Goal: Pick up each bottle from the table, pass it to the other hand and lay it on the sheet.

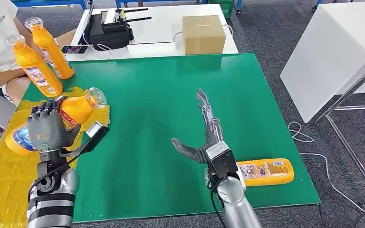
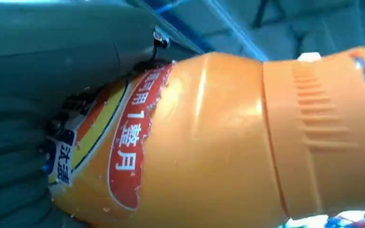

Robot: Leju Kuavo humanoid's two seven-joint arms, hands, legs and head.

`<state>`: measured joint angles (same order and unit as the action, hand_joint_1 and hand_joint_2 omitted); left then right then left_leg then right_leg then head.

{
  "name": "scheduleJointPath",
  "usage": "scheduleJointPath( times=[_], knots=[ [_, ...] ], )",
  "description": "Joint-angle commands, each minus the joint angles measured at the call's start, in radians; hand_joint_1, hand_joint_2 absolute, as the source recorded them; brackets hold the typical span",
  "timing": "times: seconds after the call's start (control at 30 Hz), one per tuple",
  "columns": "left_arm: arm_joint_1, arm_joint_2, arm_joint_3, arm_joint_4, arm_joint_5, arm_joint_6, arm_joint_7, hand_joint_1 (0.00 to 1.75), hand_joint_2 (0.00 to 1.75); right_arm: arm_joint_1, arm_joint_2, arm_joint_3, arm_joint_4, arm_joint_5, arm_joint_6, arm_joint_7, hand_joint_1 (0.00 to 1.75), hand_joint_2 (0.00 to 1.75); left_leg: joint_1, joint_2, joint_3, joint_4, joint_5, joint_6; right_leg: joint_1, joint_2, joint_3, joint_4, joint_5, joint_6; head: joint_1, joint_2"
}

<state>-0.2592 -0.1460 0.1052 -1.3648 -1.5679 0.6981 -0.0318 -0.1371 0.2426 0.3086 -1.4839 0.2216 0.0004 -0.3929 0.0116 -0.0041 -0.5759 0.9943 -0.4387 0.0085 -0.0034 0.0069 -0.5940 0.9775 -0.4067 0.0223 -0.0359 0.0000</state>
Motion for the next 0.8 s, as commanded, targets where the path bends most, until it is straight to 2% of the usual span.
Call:
scheduleJointPath(
  times=[0.03,0.07,0.2,0.23,0.27,0.3,0.33,0.37,0.4,0.43,0.47,0.53,0.57,0.6,0.63,0.73,0.77,0.8],
  knots=[
    [-0.134,0.229,-0.439,0.397,-0.003,0.000,0.230,1.75,1.75,-0.034,-0.069,-0.049,0.046,-0.022,0.036,-0.012,0.00,1.75,0.000,-0.006,0.004,-0.002,0.000,0.001,0.000,-0.006,0.006,-0.002,-0.001,0.000,0.002,0.000],
    [-0.147,0.233,-0.435,0.424,-0.003,0.000,0.221,1.75,1.75,-0.035,-0.070,-0.050,0.049,-0.022,0.036,-0.013,0.00,1.75,0.000,-0.009,0.005,-0.002,0.000,0.001,0.001,-0.009,0.009,-0.003,-0.002,0.001,0.001,0.000],
    [-0.185,0.253,-0.566,0.539,-0.003,0.000,0.325,1.75,1.75,-0.043,-0.074,-0.048,0.058,-0.030,0.050,-0.012,0.00,1.75,-0.001,-0.003,0.002,-0.001,0.000,0.000,-0.001,-0.003,0.005,-0.001,-0.001,0.000,0.002,0.000],
    [-0.191,0.248,-0.574,0.564,-0.003,0.000,0.330,1.75,1.75,-0.045,-0.075,-0.048,0.062,-0.032,0.053,-0.013,0.00,1.75,0.000,-0.003,0.008,-0.002,-0.001,0.000,0.001,-0.004,0.011,-0.003,-0.002,0.000,0.001,0.000],
    [-0.197,0.228,-0.541,0.623,0.004,0.000,0.318,1.75,1.75,-0.048,-0.076,-0.047,0.068,-0.040,0.058,-0.015,0.00,1.75,-0.001,-0.004,0.004,-0.002,0.000,0.000,-0.001,-0.004,0.007,-0.002,-0.001,0.000,0.001,0.000],
    [-0.209,0.251,-0.569,0.636,-0.003,0.000,0.362,1.75,1.75,-0.048,-0.078,-0.046,0.070,-0.042,0.060,-0.016,0.00,1.75,-0.001,-0.004,0.006,-0.002,-0.001,0.000,0.000,-0.004,0.009,-0.002,-0.002,0.000,0.001,0.000],
    [-0.245,0.276,-0.664,0.711,-0.003,0.000,0.458,1.75,1.75,-0.054,-0.082,-0.040,0.076,-0.044,0.065,-0.019,0.00,1.75,0.000,-0.002,0.006,-0.002,-0.001,0.000,0.000,-0.003,0.008,-0.003,-0.001,0.000,0.001,0.000],
    [-0.237,0.261,-0.595,0.728,0.010,0.000,0.434,1.75,1.75,-0.055,-0.084,-0.040,0.076,-0.045,0.065,-0.019,0.00,1.75,-0.001,-0.002,0.004,-0.002,0.000,0.000,-0.001,-0.003,0.006,-0.002,-0.001,0.000,0.001,0.000],
    [-0.259,0.271,-0.588,0.795,-0.003,0.000,0.473,1.75,1.75,-0.058,-0.087,-0.041,0.080,-0.055,0.068,-0.015,0.00,1.75,0.000,-0.002,0.009,-0.002,-0.002,0.000,0.000,-0.003,0.011,-0.003,-0.002,0.000,0.001,0.000],
    [-0.251,0.275,-0.498,0.814,-0.003,0.000,0.433,1.75,1.75,-0.058,-0.089,-0.042,0.080,-0.060,0.070,-0.014,0.00,1.75,-0.001,-0.002,0.003,-0.001,0.000,0.000,-0.001,-0.002,0.006,-0.001,0.000,0.000,0.001,0.000],
    [-0.258,0.279,-0.456,0.850,-0.003,0.000,0.431,1.75,1.75,-0.057,-0.089,-0.043,0.081,-0.062,0.071,-0.014,0.00,1.75,0.000,0.000,0.006,-0.002,-0.001,0.000,0.000,-0.001,0.008,-0.002,-0.001,0.000,0.001,0.000],
    [-0.265,0.307,-0.458,0.854,-0.003,0.000,0.477,1.71,1.75,-0.062,-0.085,-0.039,0.083,-0.062,0.071,-0.014,0.00,1.75,0.000,0.002,0.003,-0.001,-0.001,0.000,0.000,0.002,0.004,-0.001,0.000,0.000,0.002,0.000],
    [-0.264,0.330,-0.486,0.841,-0.003,0.000,0.535,1.47,1.75,-0.065,-0.082,-0.034,0.086,-0.063,0.071,-0.012,0.00,1.75,0.001,0.003,0.005,-0.001,-0.002,0.000,0.000,0.003,0.006,-0.001,0.000,0.000,0.001,0.000],
    [-0.264,0.335,-0.491,0.841,-0.003,0.000,0.548,0.49,1.75,-0.065,-0.081,-0.032,0.087,-0.063,0.071,-0.011,0.00,1.75,0.000,0.003,0.004,-0.001,-0.001,0.000,0.000,0.003,0.004,0.000,0.000,0.000,0.001,0.000],
    [-0.263,0.351,-0.532,0.824,-0.003,0.000,0.597,0.26,1.75,-0.066,-0.079,-0.028,0.090,-0.064,0.069,-0.008,0.00,1.75,0.001,0.002,0.002,0.000,-0.001,0.000,0.000,0.003,0.003,0.000,0.000,0.000,0.001,0.000],
    [-0.263,0.351,-0.532,0.824,-0.003,0.000,0.597,0.26,1.75,-0.066,-0.079,-0.028,0.090,-0.064,0.069,-0.008,0.00,1.75,0.001,0.001,0.002,0.000,0.000,0.000,0.001,0.001,0.003,0.000,0.000,0.000,0.001,0.000],
    [-0.263,0.351,-0.532,0.824,-0.003,0.000,0.597,0.00,1.75,-0.066,-0.079,-0.028,0.090,-0.064,0.069,-0.008,0.00,1.75,0.001,0.000,0.003,0.000,-0.001,0.000,0.001,0.001,0.005,0.000,-0.001,0.000,0.001,0.000],
    [-0.255,0.357,-0.556,0.795,-0.003,0.000,0.635,0.00,1.75,-0.064,-0.079,-0.026,0.092,-0.064,0.067,-0.007,0.00,1.75,0.001,0.000,0.003,0.000,-0.001,0.000,0.001,0.001,0.004,0.000,-0.001,0.000,0.001,0.000]
  ],
)
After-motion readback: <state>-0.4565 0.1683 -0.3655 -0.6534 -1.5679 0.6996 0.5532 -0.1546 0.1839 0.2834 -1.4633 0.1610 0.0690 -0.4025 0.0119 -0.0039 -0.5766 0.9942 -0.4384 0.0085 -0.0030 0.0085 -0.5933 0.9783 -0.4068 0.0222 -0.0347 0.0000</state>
